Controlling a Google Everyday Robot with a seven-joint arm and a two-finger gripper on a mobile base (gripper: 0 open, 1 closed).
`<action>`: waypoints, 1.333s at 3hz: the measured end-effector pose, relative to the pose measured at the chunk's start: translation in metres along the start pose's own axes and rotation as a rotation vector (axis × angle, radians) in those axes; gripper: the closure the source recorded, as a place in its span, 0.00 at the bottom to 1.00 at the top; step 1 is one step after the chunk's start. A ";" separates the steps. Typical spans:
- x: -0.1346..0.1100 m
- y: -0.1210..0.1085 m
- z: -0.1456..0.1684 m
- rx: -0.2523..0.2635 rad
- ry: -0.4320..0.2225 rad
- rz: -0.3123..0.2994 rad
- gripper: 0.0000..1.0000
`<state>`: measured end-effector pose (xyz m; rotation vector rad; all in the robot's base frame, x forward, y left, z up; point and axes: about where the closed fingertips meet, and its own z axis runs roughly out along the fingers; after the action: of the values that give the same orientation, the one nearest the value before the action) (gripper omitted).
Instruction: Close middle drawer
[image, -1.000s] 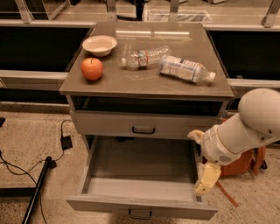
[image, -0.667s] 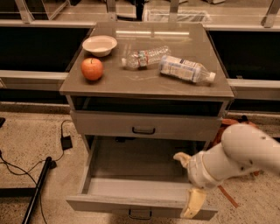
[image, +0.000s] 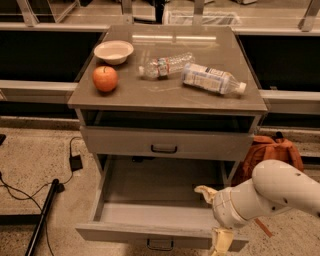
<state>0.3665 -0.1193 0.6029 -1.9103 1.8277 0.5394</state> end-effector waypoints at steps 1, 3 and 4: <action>0.013 0.004 0.025 -0.033 -0.021 0.007 0.00; 0.073 0.016 0.113 0.061 -0.065 -0.003 0.26; 0.081 0.013 0.126 0.103 -0.087 -0.029 0.49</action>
Offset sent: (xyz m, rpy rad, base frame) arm -0.0099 0.0014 -0.1497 0.0748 -0.0263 -0.0550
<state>0.3600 -0.1161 0.4530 -1.8137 1.7365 0.5006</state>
